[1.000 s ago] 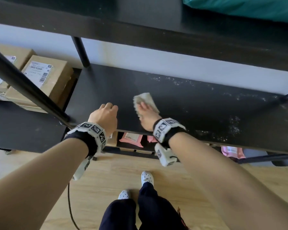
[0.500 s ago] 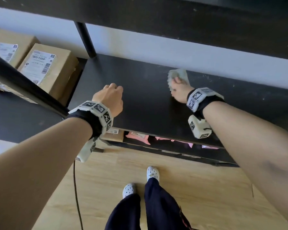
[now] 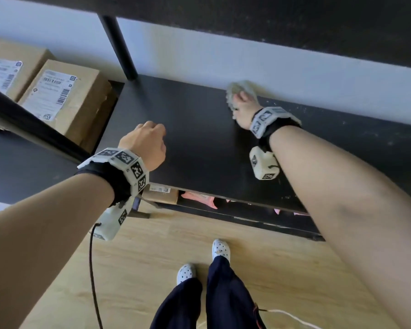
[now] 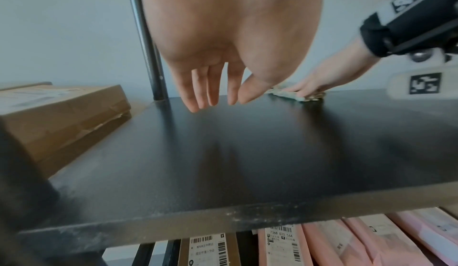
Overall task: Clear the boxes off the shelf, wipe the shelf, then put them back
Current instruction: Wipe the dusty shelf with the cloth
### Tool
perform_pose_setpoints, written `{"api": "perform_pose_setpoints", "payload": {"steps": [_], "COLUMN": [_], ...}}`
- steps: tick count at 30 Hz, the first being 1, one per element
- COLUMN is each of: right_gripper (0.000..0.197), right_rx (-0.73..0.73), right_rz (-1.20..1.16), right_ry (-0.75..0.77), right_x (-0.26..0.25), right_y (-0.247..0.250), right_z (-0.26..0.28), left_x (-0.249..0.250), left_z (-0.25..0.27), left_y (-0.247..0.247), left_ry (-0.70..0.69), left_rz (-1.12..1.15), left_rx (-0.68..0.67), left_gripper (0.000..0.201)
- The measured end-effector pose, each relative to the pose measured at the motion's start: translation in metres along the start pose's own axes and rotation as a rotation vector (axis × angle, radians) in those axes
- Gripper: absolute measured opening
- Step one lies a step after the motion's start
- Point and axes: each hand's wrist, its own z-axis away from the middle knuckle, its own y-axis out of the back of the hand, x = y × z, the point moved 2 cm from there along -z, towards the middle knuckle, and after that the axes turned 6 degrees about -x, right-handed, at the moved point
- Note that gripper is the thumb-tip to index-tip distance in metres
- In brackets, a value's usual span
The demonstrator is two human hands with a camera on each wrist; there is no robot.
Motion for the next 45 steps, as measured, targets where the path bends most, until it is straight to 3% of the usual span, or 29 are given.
{"api": "perform_pose_setpoints", "payload": {"steps": [2,4,9,12,16,20,22,25,30,35,40,43,45], "right_gripper": [0.057,0.059,0.06,0.056,0.054,0.061,0.063,0.062,0.059,0.057,0.058,0.058,0.058], "right_rx": [-0.037,-0.062,-0.177,-0.15,-0.124,-0.095,-0.109,-0.18,-0.232,-0.127,-0.074,-0.132,-0.17], "right_rz": [-0.023,-0.004,-0.003,0.008,0.047,-0.023,-0.03,0.0,0.083,0.005,-0.008,0.009,0.034], "right_ry": [-0.105,-0.12,0.171,0.174,0.088,-0.159,-0.149,-0.01,0.233,0.1,-0.093,-0.086,0.014], "right_x": [0.018,0.003,-0.083,-0.091,-0.015,0.052,0.045,0.009,-0.048,0.016,0.11,0.113,0.094], "right_y": [0.001,-0.002,-0.035,-0.023,0.007,0.012,0.005,-0.021,-0.044,-0.011,0.008,-0.002,-0.016], "right_z": [0.008,0.018,0.015,0.004,0.003,0.038,0.066,0.084,0.07,0.043,0.072,0.101,0.117], "left_x": [-0.004,-0.005,0.006,0.014,0.024,0.039,0.047,0.062,0.081,0.09,0.112,0.13,0.142], "left_z": [0.003,0.003,-0.004,-0.007,-0.006,-0.003,-0.003,-0.006,-0.007,-0.005,0.0,0.01,0.016], "left_y": [0.002,0.005,0.007,0.003,-0.002,-0.007,-0.008,-0.009,-0.012,-0.017,-0.031,-0.04,-0.044], "left_ry": [0.039,0.063,0.091,0.087,0.058,0.033,0.02,-0.013,-0.026,0.0,0.034,0.052,0.049], "left_rz": [0.021,0.043,0.087,0.124,0.126,0.106,0.091,0.068,0.06,0.062,0.124,0.155,0.157], "left_rx": [-0.015,-0.008,0.004,0.024,0.024,-0.011,-0.028,-0.04,-0.008,-0.013,-0.021,-0.036,-0.045], "left_gripper": [0.031,0.031,0.033,0.033,0.033,0.033,0.033,0.032,0.032,0.032,0.033,0.034,0.034]}}
